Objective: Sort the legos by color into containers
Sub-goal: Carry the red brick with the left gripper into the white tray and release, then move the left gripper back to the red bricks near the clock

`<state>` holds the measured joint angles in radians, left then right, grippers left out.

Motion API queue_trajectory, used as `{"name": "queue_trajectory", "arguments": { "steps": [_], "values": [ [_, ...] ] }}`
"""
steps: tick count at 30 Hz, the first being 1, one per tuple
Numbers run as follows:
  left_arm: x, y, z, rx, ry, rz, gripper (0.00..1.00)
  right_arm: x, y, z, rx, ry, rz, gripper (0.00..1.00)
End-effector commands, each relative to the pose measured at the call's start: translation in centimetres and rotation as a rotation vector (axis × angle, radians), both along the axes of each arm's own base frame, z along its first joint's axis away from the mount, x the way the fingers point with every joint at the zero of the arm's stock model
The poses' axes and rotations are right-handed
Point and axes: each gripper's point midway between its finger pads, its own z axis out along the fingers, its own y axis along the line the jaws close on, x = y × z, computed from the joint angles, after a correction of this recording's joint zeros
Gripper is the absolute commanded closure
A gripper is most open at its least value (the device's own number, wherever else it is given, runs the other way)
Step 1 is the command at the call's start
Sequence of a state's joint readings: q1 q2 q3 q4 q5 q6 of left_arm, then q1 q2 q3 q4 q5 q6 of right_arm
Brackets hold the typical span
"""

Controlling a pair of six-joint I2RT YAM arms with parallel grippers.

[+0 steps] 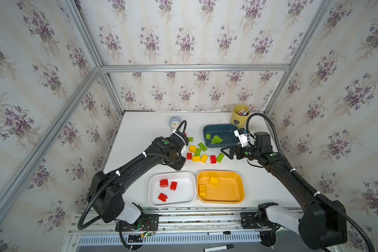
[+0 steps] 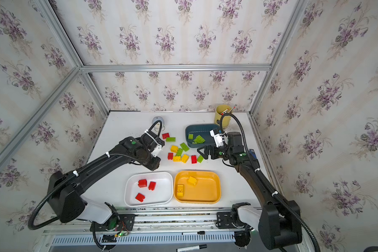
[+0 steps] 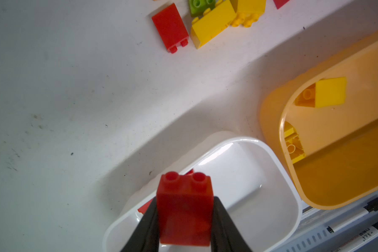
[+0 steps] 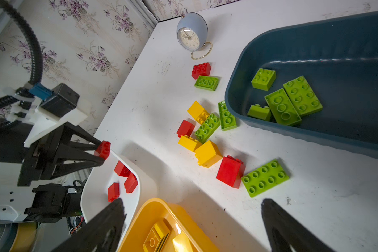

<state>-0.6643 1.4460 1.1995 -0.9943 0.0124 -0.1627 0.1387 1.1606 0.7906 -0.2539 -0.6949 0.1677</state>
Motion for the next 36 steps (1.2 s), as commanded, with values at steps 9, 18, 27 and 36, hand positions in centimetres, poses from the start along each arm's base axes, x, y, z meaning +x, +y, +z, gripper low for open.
{"name": "queue_trajectory", "arguments": {
  "steps": [9,18,27,36],
  "values": [
    [-6.0,0.9,-5.4,-0.115,0.109,0.182,0.64,0.1,1.1,-0.4,0.021,-0.005,0.056,0.00],
    [-6.4,0.6,-5.7,-0.137,0.100,0.183,0.28,-0.3,1.2,-0.5,0.017,0.001,0.068,0.00],
    [-1.6,-1.8,0.6,-0.190,-0.049,0.110,0.14,-0.2,1.1,0.7,0.011,-0.023,0.058,0.00],
    [6.1,-3.6,1.5,-0.147,-0.081,0.097,0.12,-0.9,0.5,1.4,0.010,-0.045,0.019,0.00]
  ]
}}
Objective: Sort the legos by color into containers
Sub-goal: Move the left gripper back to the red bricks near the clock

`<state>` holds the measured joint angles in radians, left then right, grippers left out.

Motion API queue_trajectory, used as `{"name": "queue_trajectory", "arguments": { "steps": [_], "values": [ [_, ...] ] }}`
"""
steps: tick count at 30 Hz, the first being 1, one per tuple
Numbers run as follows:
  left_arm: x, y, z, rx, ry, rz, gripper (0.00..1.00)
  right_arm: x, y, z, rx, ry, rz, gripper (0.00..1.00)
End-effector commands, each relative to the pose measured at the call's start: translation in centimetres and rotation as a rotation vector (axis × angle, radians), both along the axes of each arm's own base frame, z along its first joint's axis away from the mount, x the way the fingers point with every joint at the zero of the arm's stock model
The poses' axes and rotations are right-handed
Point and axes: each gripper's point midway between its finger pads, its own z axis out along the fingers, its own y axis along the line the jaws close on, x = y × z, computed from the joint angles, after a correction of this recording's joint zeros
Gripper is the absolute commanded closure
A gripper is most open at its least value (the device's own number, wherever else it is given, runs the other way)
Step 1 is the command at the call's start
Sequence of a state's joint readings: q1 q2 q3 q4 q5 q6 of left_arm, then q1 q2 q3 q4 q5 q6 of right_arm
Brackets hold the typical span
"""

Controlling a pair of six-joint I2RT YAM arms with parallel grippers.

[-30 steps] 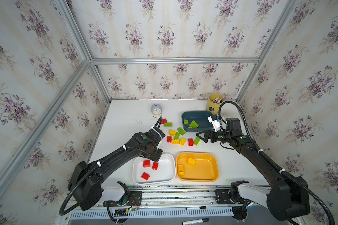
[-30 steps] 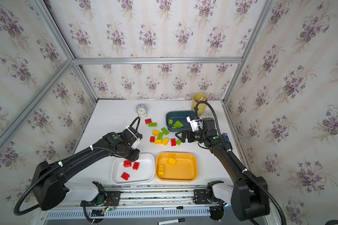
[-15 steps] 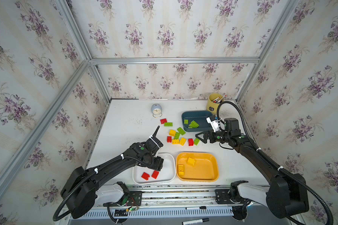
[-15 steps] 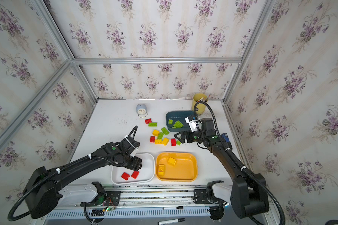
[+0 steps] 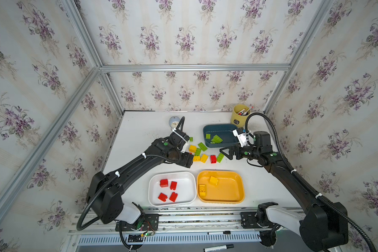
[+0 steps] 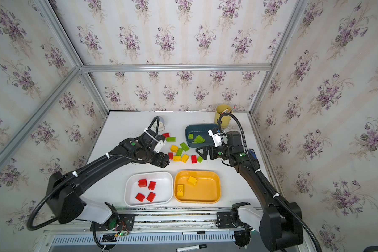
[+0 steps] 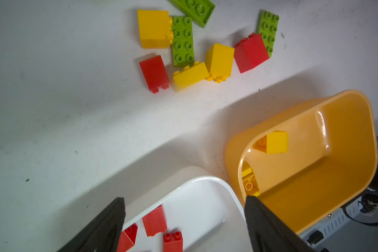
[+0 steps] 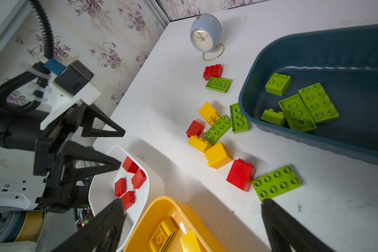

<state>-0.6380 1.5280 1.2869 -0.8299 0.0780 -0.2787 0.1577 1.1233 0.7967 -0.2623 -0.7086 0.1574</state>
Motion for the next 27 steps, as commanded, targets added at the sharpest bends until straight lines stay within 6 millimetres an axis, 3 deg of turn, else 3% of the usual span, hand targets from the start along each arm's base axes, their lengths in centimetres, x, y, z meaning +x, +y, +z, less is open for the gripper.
{"name": "queue_trajectory", "arguments": {
  "steps": [1,7,10,15,27],
  "values": [
    [2.3,0.3,-0.3,0.040,-0.013,-0.006,0.12,-0.3,-0.2,0.0,0.000,-0.002,-0.019,0.00],
    [6.6,0.2,-1.9,0.110,-0.021,0.018,0.12,-1.3,-0.7,-0.9,-0.011,0.007,-0.040,0.00],
    [8.5,-0.1,-2.0,0.057,0.008,0.097,0.12,-1.6,-0.8,-1.3,-0.012,0.016,-0.043,0.00],
    [12.1,-0.1,-2.5,0.114,-0.041,0.141,0.12,-1.6,-0.9,-1.6,-0.010,0.021,-0.054,0.00],
    [19.6,2.6,-6.0,0.129,-0.035,0.442,0.13,-1.2,-0.9,-1.9,-0.021,0.029,-0.052,0.00]
  ]
}}
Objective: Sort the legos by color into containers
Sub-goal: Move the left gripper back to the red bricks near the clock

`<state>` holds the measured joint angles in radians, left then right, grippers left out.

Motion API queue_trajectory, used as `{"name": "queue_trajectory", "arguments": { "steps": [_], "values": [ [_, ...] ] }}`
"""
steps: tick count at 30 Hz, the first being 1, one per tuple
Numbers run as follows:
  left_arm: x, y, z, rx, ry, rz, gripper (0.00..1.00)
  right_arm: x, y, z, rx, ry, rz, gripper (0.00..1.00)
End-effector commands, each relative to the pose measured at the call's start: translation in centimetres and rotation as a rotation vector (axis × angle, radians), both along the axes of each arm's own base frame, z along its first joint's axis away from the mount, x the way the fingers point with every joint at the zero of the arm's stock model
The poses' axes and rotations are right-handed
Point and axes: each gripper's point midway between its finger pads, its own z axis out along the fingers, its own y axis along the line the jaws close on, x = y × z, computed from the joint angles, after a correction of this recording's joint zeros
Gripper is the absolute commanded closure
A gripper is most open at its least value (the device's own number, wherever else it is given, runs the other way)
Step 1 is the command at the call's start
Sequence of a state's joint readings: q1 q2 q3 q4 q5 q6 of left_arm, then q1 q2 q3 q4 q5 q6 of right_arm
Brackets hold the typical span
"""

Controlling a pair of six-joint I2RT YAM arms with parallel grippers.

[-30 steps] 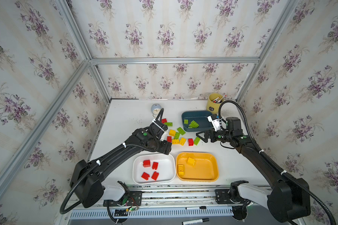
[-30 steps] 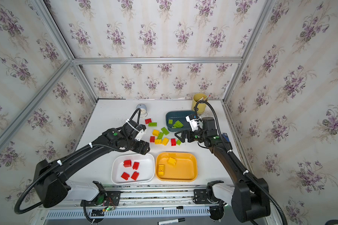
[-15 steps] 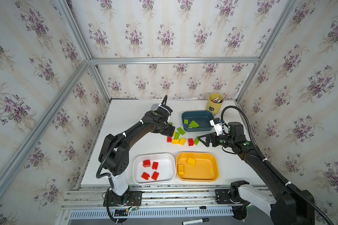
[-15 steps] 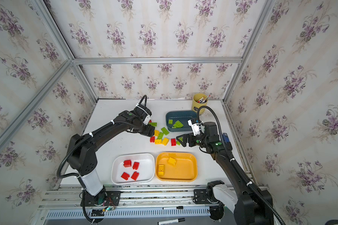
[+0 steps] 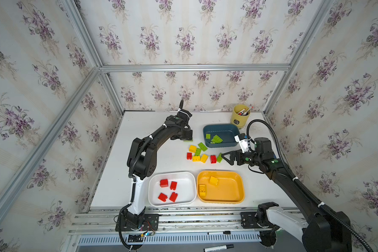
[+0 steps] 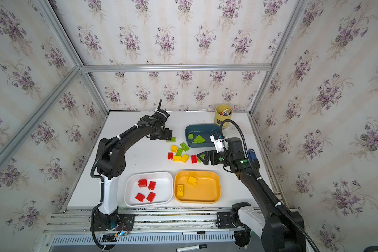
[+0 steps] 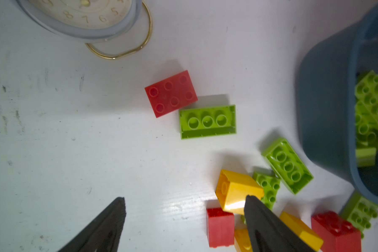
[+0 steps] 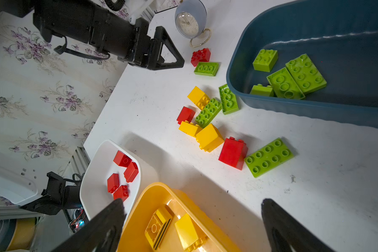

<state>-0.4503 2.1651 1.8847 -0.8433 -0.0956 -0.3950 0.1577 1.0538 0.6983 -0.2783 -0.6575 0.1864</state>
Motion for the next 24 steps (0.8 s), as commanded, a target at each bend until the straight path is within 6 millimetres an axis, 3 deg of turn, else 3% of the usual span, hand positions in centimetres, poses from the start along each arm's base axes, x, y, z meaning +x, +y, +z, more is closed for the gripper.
{"name": "queue_trajectory", "arguments": {
  "steps": [1,12,24],
  "values": [
    [1.7,0.6,-0.2,0.005,-0.024,0.083,0.13,0.5,0.1,0.7,0.003,-0.030,0.001,0.00],
    [4.1,0.9,-4.1,-0.006,0.026,0.222,0.14,1.0,0.1,0.1,-0.017,-0.015,0.010,0.00],
    [6.4,0.7,-5.0,0.029,-0.014,0.205,0.16,1.9,0.3,-0.3,-0.024,-0.004,0.021,0.00]
  ]
}}
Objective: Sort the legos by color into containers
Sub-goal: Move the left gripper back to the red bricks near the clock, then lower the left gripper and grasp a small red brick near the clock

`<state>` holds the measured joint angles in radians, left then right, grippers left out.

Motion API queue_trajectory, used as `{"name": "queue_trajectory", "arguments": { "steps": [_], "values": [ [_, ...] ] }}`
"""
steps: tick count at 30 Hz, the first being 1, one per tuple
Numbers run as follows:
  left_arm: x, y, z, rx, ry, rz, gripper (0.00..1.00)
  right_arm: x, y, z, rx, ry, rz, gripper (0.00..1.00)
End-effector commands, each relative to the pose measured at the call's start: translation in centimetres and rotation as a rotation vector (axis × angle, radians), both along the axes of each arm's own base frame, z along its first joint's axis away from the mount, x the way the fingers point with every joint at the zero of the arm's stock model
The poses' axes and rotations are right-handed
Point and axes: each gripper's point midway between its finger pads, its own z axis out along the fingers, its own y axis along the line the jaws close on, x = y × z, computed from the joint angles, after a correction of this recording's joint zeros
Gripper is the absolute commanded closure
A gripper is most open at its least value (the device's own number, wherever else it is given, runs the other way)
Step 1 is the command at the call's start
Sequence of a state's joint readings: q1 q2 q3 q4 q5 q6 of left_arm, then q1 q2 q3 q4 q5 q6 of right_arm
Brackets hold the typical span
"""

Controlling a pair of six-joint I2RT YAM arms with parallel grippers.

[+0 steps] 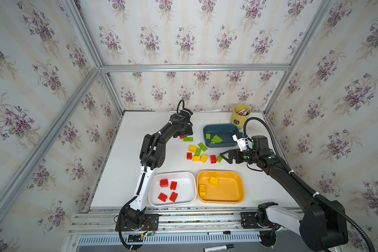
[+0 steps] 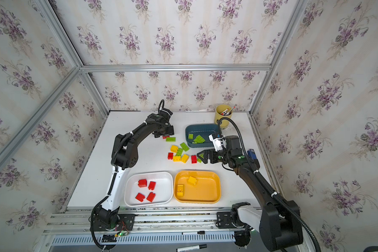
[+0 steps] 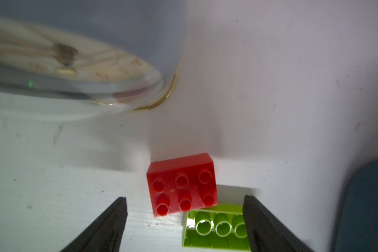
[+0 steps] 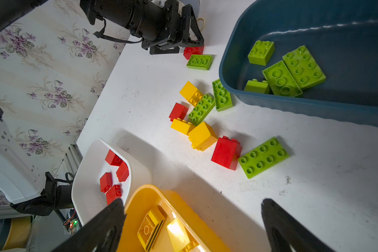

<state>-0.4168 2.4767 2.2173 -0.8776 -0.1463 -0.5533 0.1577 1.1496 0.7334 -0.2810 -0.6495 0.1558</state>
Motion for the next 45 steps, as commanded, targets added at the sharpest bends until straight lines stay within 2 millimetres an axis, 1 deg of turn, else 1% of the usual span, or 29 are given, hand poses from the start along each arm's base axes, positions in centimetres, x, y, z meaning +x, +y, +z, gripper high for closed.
{"name": "queue_trajectory", "arguments": {
  "steps": [1,3,5,8,12,14,18,19,22,25,27,29,34,37,40,42,45],
  "values": [
    [0.4,0.6,-0.1,0.047,-0.009,-0.006,0.16,0.7,0.2,1.1,0.005,-0.043,0.010,0.00],
    [0.5,0.7,-0.3,0.069,-0.009,-0.034,0.17,0.8,0.2,1.0,0.003,-0.043,0.013,0.00],
    [0.6,1.0,-0.4,0.099,-0.009,-0.047,0.21,0.8,0.2,0.9,-0.002,-0.041,0.015,0.00],
    [0.7,1.1,-0.4,0.106,-0.009,-0.048,0.21,0.9,0.2,0.8,-0.004,-0.038,0.018,0.00],
    [0.0,0.3,-0.9,0.120,0.020,-0.096,0.28,1.2,0.4,0.8,0.004,-0.035,0.023,0.00],
    [-0.5,0.2,-1.2,0.138,0.038,-0.121,0.28,1.4,0.4,1.0,0.004,-0.040,0.023,0.00],
    [-0.9,1.3,-1.2,0.209,0.056,-0.154,0.28,1.7,0.5,1.1,0.005,-0.043,0.027,0.00],
    [-0.9,1.6,-1.1,0.227,0.059,-0.168,0.29,1.7,0.5,1.1,0.004,-0.043,0.028,0.00],
    [-0.9,1.4,-0.9,0.241,0.060,-0.225,0.35,1.9,0.6,1.1,0.006,-0.045,0.028,0.00],
    [-0.4,2.6,0.0,0.307,0.040,-0.219,0.32,1.9,0.6,1.2,0.004,-0.048,0.031,0.00],
    [-0.3,3.7,0.3,0.324,0.041,-0.195,0.32,1.9,0.6,1.1,0.003,-0.048,0.030,0.00],
    [-0.2,4.1,0.4,0.328,0.044,-0.199,0.32,1.9,0.6,1.1,0.003,-0.045,0.030,0.00],
    [-0.5,3.1,0.7,0.305,0.053,-0.338,0.28,1.8,0.6,0.9,0.003,-0.042,0.031,0.00],
    [-0.6,2.8,1.2,0.292,0.051,-0.358,0.25,1.7,0.6,0.9,0.003,-0.041,0.031,0.00],
    [-0.9,1.7,1.9,0.198,0.040,-0.316,0.23,1.7,0.6,0.9,0.002,-0.041,0.032,0.00],
    [-0.9,1.6,2.4,0.171,0.029,-0.254,0.23,1.7,0.6,0.9,0.003,-0.038,0.033,0.00],
    [-0.6,1.6,2.9,0.106,0.013,-0.105,0.21,1.8,0.6,1.0,0.006,-0.042,0.033,0.00]
  ]
}}
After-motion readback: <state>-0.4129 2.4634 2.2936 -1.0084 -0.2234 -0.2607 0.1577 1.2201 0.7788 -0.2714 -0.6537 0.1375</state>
